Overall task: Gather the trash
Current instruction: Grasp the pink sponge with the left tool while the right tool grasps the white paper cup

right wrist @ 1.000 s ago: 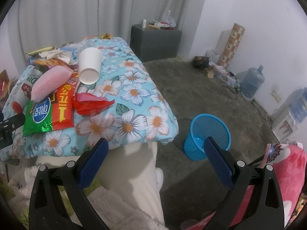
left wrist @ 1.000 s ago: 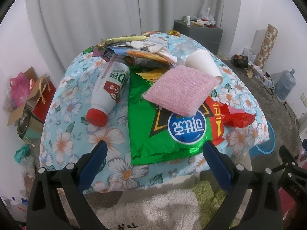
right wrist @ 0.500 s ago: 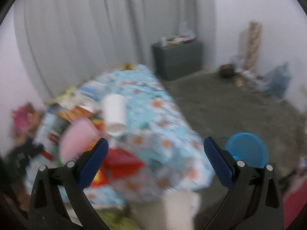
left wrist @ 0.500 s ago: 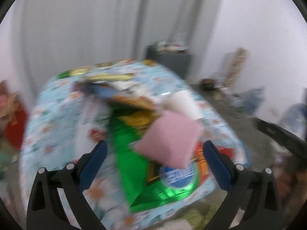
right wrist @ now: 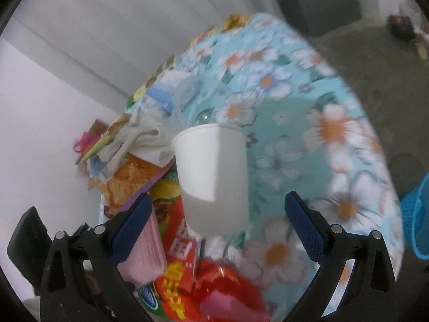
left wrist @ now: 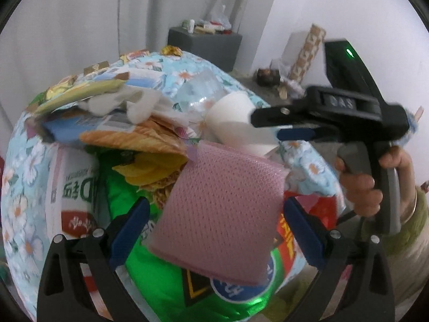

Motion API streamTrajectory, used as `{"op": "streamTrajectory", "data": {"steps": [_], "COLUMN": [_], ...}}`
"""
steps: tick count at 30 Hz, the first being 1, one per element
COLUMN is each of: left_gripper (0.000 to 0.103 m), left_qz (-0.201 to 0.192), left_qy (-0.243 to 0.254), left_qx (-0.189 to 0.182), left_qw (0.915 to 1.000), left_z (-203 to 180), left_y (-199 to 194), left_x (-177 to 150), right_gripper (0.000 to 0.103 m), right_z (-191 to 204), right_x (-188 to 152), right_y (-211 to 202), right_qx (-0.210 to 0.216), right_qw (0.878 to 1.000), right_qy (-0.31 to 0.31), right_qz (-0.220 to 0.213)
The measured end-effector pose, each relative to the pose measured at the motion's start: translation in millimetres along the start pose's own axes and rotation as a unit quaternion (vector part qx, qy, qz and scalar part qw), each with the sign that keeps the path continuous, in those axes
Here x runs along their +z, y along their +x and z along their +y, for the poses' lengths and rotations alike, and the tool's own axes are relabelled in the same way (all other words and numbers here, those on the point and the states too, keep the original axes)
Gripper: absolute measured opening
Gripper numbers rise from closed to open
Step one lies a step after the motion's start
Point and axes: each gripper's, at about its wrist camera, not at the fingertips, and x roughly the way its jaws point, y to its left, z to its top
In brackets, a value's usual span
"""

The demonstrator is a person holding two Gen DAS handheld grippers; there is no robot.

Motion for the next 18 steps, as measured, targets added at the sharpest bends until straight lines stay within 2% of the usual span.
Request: {"op": "streamTrajectory", "data": {"steps": [3,6,8,10,12,14,18], "left_gripper": [0.098,0.098,0.098,0.098,0.092,0.086,0.083], "left_qz": [0.014,0.026,0.026,0.028,0.029,0.03,0.023], "left_qy": [0.041,0.071,0.085,0.087,0.079,0.068,0.062], "left_qx": [0.003,0.022,0.021,0.023,0.019,0.019,0.03], "left_qw": [0.9991,0.9969,0.9958,0.9955,0.9962,0.997,0.9973], "left_z": [-8.4,-14.4,-16.9,-17.5,-15.7,-12.6,-13.1], "left_y": [9.1,17.4,21.0,22.6,22.1,22.2,15.6], "left_x": [1.0,-0.8,-1.6,-0.8,0.3,4.6,5.9], "right_gripper": [0.093,0.085,0.078,0.069,0.059,0.058,0.057], "right_z": [-1.7,-8.6,-12.4,-18.0,-23.5,-28.2,-38.9], "right_x": [5.5,7.6,7.1,6.5,4.5,0.0,-6.1], "right_y": [9.4,17.2,19.2,17.2,11.8,2.3,-22.3], "right_qx": [0.011,0.021,0.026,0.037,0.06,0.067,0.068], "right_qw": [1.0,1.0,0.999,0.999,0.997,0.997,0.996], "right_qy": [0.0,0.011,0.019,0.027,0.039,0.047,0.058], "right_qz": [0.01,0.017,0.016,0.014,0.013,0.008,-0.016]}}
